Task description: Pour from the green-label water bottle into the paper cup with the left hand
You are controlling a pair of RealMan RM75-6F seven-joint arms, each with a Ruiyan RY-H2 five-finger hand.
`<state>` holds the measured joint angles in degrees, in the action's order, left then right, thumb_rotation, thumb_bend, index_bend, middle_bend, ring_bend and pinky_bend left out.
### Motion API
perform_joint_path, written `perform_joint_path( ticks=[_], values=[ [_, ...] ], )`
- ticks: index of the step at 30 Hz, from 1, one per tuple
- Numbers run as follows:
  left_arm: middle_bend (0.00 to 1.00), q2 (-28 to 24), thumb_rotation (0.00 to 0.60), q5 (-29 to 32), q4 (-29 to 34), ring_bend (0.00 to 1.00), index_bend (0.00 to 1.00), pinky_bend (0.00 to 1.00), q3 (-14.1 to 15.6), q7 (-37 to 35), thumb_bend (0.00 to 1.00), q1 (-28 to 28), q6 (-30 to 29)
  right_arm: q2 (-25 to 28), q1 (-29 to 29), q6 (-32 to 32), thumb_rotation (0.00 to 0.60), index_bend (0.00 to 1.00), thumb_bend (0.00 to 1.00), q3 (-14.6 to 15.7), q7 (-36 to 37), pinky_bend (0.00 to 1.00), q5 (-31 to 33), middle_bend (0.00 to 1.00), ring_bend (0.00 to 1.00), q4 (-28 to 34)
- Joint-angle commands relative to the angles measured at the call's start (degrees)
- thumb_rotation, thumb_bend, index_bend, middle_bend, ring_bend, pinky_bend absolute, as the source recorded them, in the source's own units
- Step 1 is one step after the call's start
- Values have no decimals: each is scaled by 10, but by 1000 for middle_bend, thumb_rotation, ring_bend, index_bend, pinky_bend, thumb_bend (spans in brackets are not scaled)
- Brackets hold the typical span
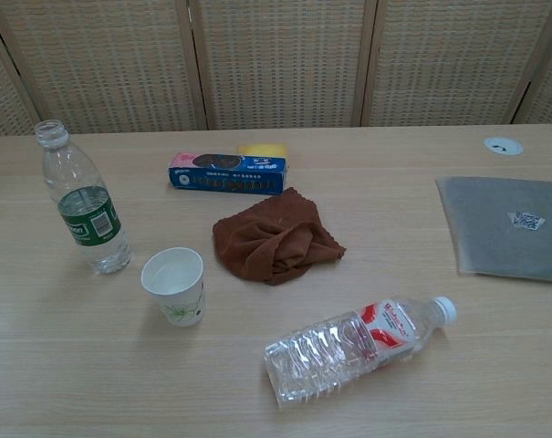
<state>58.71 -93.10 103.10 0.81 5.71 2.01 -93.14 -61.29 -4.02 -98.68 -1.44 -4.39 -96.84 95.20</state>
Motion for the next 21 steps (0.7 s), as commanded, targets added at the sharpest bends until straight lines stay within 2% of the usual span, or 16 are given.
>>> perform_joint_path(
  ticks=[1, 6, 10, 13, 16, 19, 21],
  values=[
    [0, -1, 600, 0, 0, 0, 0, 0, 0, -4, 155, 0, 0, 0, 0, -1, 600, 0, 0, 0, 1, 0, -1, 0, 0, -1],
    [0, -4, 600, 5, -6, 0, 0, 0, -1, -20, 155, -10, 20, -1, 1, 5, 600, 0, 0, 1, 2, 0, -1, 0, 0, -2],
    [0, 15, 600, 35, -41, 0, 0, 0, -21, -78, 123, -54, 86, 2, 4, 14, 600, 0, 0, -2, 12, 0, 12, 0, 0, 0],
    [0, 47, 600, 50, -105, 0, 0, 0, -41, -178, 81, -103, 151, 5, 6, 19, 600, 0, 0, -4, 16, 0, 18, 0, 0, 1],
    [0, 80, 600, 36, -177, 0, 0, 0, -48, -279, 44, -142, 189, 5, 8, 23, 600, 0, 0, -6, 14, 0, 21, 0, 0, 2],
    [0, 115, 600, 16, -251, 0, 0, 0, -47, -446, 15, -183, 225, 4, 11, 32, 600, 0, 0, -6, 11, 0, 27, 0, 0, 2],
    [0, 132, 600, 18, -278, 0, 0, 0, -47, -521, 0, -203, 251, 3, 13, 37, 600, 0, 0, -7, 9, 0, 30, 0, 0, 2]
  ],
)
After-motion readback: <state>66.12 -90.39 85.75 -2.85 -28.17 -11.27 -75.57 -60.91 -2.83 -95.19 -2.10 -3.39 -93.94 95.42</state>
